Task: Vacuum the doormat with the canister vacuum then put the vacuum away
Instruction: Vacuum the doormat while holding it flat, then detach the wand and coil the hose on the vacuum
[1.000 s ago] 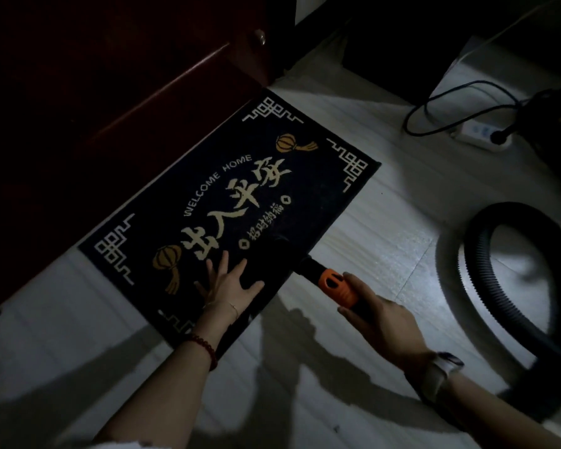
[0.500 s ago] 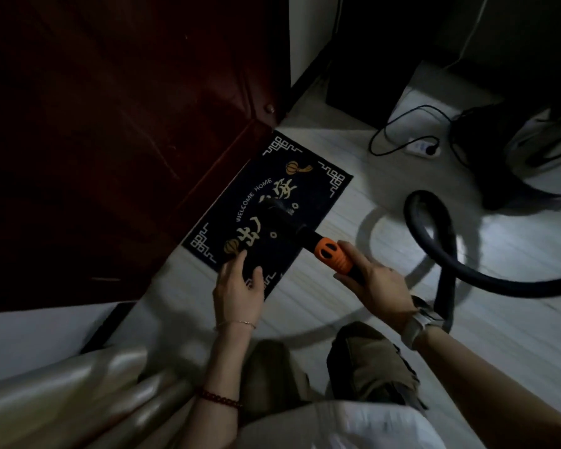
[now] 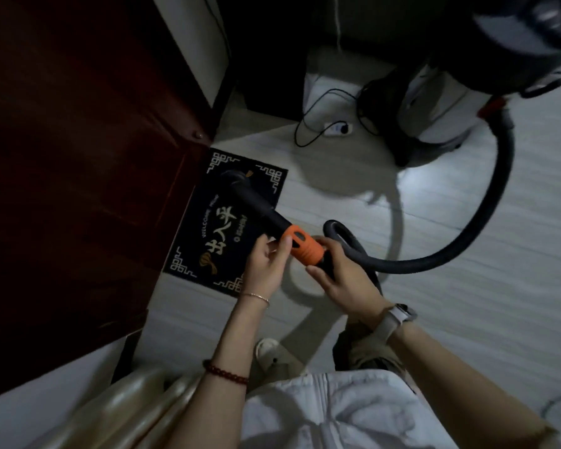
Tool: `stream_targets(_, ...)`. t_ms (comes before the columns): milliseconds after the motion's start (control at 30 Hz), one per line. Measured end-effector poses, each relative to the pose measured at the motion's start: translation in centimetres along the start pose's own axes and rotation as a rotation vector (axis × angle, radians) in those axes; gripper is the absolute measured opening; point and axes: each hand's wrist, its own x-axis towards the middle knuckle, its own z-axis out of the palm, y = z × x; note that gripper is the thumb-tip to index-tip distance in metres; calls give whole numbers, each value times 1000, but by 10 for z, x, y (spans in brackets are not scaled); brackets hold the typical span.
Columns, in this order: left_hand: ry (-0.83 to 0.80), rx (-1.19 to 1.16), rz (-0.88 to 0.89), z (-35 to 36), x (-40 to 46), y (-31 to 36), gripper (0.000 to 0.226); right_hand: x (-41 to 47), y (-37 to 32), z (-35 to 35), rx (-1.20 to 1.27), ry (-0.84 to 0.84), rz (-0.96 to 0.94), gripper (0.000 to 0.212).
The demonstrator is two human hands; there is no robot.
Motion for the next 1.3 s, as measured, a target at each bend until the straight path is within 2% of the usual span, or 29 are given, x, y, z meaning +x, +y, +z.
stream_targets(133, 73, -57, 35, 65, 39, 47, 27, 27, 19, -63, 123, 22, 7, 39)
stream_targets(233, 95, -45, 91, 112, 67, 84, 34, 57, 37, -117, 166, 62, -23, 39)
stream_targets(367, 126, -63, 118, 161, 110, 137, 50, 99, 61, -192, 108, 115, -25, 45)
stream_targets(467, 110, -21, 202, 190, 141, 176, 40, 126, 76, -239, 79, 216, 46, 43)
stream_targets(667, -33, 83, 370, 246, 214, 254, 49, 181, 92, -314, 47, 366, 148, 42)
stream_targets(800, -160, 112, 329, 283, 266, 293, 58, 222, 109, -359, 100, 484, 243, 39)
stream_targets(900, -221, 118, 285, 304, 295, 304, 73, 247, 127, -388, 134, 529, 302, 36)
stream_targets(1000, -240, 141, 210, 322, 315, 309, 79, 263, 147, -420, 144, 567, 348, 35)
stream_targets(1133, -232, 63, 142, 359, 340, 306, 73, 283, 188, -467, 85, 594, 364, 34)
stream_targets(1200, -220, 55, 131, 383, 346, 311, 58, 301, 208, -494, 25, 578, 346, 34)
stream_targets(1267, -169, 41, 136, 408, 355, 317, 46, 327, 225, -524, -85, 558, 245, 31)
stream_targets(1300, -131, 41, 136, 419, 361, 321, 48, 342, 232, -539, -148, 542, 181, 29)
